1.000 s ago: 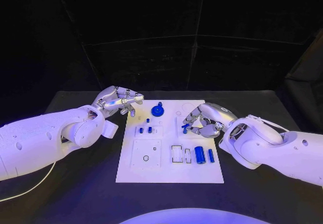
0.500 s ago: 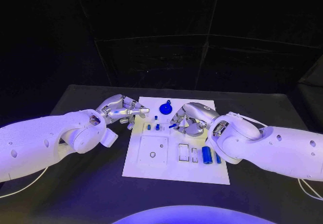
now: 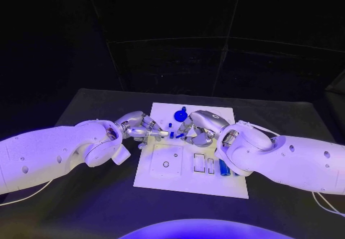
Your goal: Assemble the parts on the task board
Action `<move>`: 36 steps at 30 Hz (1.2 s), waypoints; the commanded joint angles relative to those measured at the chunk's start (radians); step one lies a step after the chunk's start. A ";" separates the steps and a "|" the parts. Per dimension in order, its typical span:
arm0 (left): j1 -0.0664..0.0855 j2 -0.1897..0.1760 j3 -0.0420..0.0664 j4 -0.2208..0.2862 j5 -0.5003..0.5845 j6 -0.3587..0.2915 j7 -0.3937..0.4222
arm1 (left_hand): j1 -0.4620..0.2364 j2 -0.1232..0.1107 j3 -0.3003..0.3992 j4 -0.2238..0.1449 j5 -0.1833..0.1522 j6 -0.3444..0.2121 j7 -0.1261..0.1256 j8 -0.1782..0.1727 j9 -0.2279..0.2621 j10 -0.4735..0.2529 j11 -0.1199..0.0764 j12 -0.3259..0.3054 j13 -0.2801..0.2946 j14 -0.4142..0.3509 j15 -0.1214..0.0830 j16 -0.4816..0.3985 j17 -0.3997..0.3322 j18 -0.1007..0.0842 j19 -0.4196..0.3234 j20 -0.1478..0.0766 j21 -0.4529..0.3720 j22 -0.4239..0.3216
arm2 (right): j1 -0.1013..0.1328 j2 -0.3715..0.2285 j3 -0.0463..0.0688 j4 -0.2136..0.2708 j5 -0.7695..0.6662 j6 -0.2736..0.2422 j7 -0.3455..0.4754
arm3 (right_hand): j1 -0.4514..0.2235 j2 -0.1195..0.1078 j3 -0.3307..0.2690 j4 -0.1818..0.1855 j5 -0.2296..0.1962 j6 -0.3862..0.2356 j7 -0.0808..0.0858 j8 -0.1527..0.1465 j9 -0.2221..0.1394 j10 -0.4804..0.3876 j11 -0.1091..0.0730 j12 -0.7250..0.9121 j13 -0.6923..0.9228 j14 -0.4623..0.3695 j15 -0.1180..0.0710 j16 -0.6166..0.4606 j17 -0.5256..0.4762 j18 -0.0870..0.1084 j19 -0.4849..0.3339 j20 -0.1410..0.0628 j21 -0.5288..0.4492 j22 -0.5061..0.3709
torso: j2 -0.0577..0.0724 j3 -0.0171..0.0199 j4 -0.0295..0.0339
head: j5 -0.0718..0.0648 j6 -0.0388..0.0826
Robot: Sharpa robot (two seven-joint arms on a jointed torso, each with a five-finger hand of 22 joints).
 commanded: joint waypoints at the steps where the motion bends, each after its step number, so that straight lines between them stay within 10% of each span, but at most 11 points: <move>1: 0.001 0.004 0.000 0.001 -0.044 0.007 -0.052 | 0.000 0.013 -0.008 -0.001 -0.001 0.007 0.000 0.007 0.001 0.006 -0.004 0.005 0.002 0.009 0.000 0.007 0.004 -0.017 0.006 -0.001 0.008 0.004 | 0.001 0.005 0.001 0.001 -0.008 0.005 0.000 | -0.012 0.001 -0.001 0.008 0.002 0.006 -0.004 0.003 0.001 0.005 0.002 -0.004 0.000 0.020 -0.006 0.006 -0.001 -0.020 0.005 0.000 0.006 0.001 | 0.001 0.0017 -0.0018 | 0.003 0.000; 36: 0.001 0.049 -0.001 -0.015 -0.055 0.012 -0.104 | 0.036 0.036 -0.038 0.009 -0.001 0.015 -0.007 0.017 0.006 0.009 -0.011 0.017 0.015 0.021 -0.005 0.023 0.034 -0.023 0.018 -0.006 0.048 0.042 | 0.001 0.021 0.001 0.026 -0.008 -0.039 0.031 | -0.014 0.002 -0.001 0.009 0.003 0.006 -0.004 0.003 0.001 0.005 0.002 -0.005 0.000 0.020 -0.006 0.006 -0.001 -0.020 0.005 0.000 0.007 0.002 | 0.001 0.0026 -0.0003 | -0.002 -0.009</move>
